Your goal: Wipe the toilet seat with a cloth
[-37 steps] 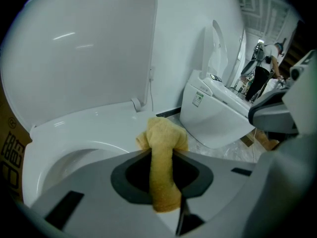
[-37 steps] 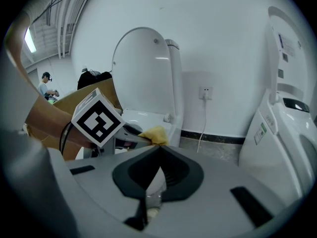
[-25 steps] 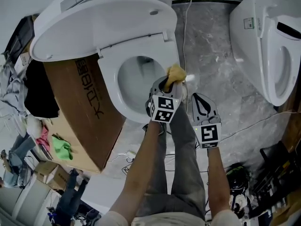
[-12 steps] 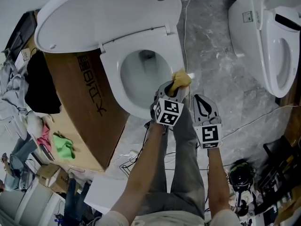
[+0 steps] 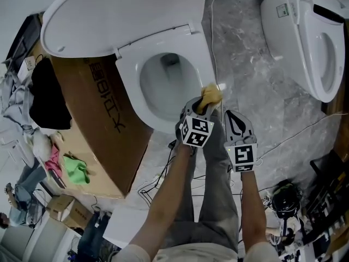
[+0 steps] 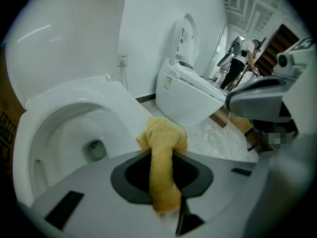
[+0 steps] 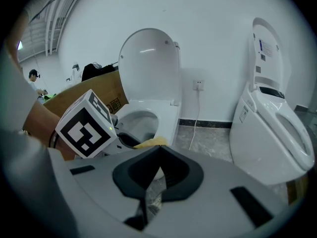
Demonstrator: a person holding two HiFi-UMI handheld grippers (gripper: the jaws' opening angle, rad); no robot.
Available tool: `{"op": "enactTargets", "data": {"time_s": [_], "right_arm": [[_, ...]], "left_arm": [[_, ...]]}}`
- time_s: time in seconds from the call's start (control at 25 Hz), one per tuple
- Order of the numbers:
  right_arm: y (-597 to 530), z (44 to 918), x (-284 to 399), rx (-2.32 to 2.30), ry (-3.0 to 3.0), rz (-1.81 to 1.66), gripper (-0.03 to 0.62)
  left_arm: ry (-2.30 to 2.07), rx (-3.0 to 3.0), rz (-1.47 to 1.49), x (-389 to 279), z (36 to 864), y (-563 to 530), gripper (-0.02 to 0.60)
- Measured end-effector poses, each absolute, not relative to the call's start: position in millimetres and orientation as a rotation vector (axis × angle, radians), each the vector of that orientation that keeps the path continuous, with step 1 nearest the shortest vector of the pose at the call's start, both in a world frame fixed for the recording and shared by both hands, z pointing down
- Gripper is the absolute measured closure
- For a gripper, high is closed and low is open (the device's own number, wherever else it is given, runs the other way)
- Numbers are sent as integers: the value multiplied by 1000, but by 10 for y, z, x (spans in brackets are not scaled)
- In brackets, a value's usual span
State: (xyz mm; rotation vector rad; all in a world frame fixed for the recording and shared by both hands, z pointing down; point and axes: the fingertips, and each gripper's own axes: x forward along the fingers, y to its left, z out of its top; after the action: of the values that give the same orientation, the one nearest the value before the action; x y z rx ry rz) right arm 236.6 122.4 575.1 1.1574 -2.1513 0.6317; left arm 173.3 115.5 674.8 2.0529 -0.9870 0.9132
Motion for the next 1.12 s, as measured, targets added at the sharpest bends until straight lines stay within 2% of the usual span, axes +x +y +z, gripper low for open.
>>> {"op": "enactTargets", "data": {"time_s": [1.12], "right_arm": [[1710, 5756, 1852, 952, -2149, 580, 586]], "left_arm": [[-900, 2019, 913, 1389, 6717, 2176, 484]]}}
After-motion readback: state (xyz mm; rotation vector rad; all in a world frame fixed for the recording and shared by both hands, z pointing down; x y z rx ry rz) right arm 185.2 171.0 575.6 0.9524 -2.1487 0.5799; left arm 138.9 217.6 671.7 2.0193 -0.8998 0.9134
